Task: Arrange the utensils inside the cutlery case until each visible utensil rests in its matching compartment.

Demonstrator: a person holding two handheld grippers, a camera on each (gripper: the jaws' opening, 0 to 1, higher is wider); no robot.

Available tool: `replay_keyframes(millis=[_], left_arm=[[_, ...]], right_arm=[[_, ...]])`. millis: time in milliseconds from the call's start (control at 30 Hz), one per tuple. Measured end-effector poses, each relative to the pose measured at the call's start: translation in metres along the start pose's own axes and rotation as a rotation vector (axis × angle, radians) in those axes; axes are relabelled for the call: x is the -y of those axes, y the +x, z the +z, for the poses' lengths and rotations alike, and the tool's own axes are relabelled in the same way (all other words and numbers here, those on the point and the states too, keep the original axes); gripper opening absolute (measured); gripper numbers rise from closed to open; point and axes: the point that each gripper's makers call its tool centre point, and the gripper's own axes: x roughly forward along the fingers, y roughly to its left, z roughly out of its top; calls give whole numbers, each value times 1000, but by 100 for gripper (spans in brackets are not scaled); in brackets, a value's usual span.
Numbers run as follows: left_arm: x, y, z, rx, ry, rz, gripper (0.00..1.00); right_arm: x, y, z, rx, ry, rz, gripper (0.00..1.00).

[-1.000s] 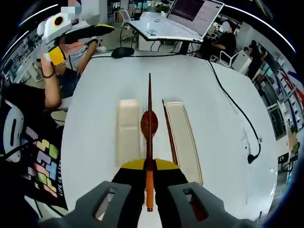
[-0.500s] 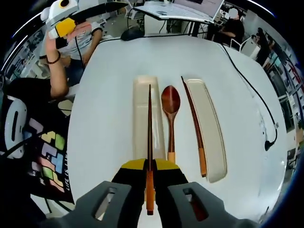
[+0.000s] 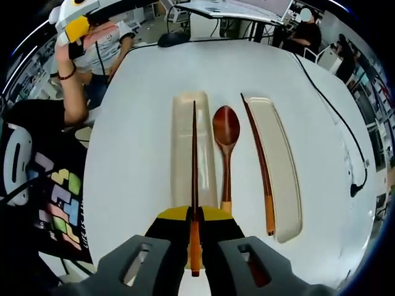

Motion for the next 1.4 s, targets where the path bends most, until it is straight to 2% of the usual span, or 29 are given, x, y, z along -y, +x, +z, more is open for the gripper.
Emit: replay_keyframes(millis=[400, 567, 933, 1100, 1167, 1267, 1400], left_arm=[[6, 3, -2, -7, 10, -14, 76], [2, 2, -1, -8, 7, -8, 76], [7, 2, -3, -8, 7, -9, 76], [7, 3, -4, -9, 7, -8, 76], [7, 3, -5, -12, 8, -7, 75], [7, 3, -5, -13, 8, -7, 75], [5, 3, -3, -11, 9, -11, 75]], right_arm=[[0, 7, -2, -39, -32, -23, 3], [1, 8, -3, -43, -38, -25, 4], [6, 1, -2, -22, -58, -53, 5], [9, -7, 1, -12, -22, -67, 6], [11, -10, 1, -17, -37, -85, 6], [16, -13, 7, 10, -54, -108, 7], [25, -15, 14, 25, -111, -152, 10]])
